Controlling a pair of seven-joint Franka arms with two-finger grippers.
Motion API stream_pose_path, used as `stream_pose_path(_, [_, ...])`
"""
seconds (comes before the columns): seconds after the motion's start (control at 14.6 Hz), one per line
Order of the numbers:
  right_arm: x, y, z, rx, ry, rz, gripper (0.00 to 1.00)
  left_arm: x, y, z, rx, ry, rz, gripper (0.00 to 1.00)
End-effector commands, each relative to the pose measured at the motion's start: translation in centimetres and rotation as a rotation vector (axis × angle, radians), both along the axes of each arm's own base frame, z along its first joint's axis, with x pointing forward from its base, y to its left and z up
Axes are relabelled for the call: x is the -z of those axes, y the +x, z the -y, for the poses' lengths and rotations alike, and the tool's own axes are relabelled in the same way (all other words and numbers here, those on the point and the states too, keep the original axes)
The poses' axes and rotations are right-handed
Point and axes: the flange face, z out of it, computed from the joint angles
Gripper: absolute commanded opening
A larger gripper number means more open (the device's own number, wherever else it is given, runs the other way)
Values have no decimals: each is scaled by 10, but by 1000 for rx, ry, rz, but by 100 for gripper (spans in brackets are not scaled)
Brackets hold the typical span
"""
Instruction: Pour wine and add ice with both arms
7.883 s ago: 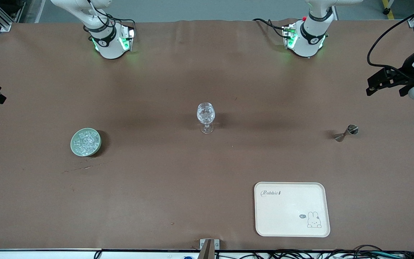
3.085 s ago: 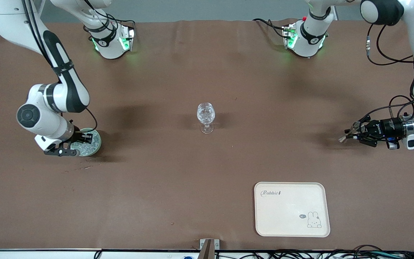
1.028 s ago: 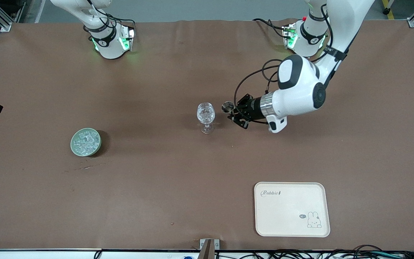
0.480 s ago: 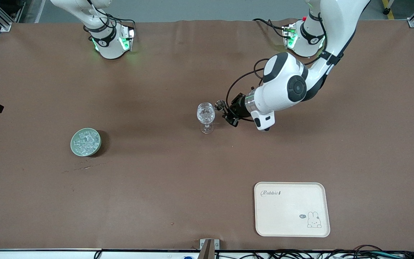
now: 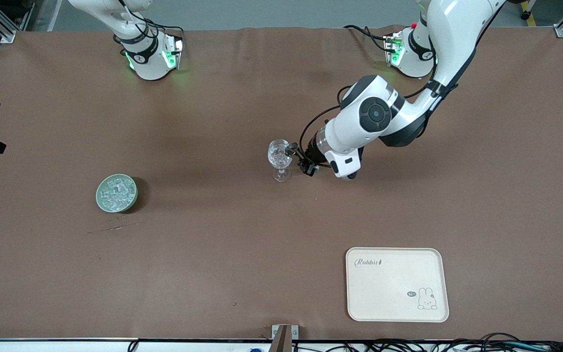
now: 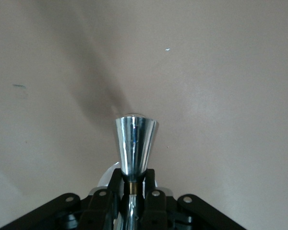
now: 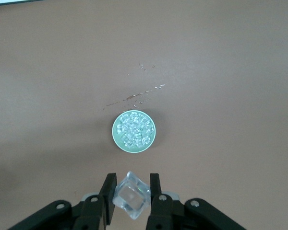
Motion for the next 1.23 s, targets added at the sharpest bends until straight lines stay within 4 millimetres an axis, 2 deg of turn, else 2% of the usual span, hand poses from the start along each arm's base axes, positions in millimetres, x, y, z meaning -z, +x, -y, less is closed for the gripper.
stream_pose_path(0.0, [1, -4, 1, -8, 20, -3, 1, -6, -6, 14, 32, 20, 23, 0])
stream_pose_path(0.27, [5, -4, 0, -9, 21, -9, 1, -7, -12, 23, 31, 73, 61, 0])
stream_pose_path(0.75, [5, -3, -1, -10, 26, -8, 1, -7, -19, 24, 55, 188, 80, 0])
stream_pose_path(1.17, [6, -3, -2, -11, 30, -8, 1, -18, -26, 36, 91, 222, 81, 0])
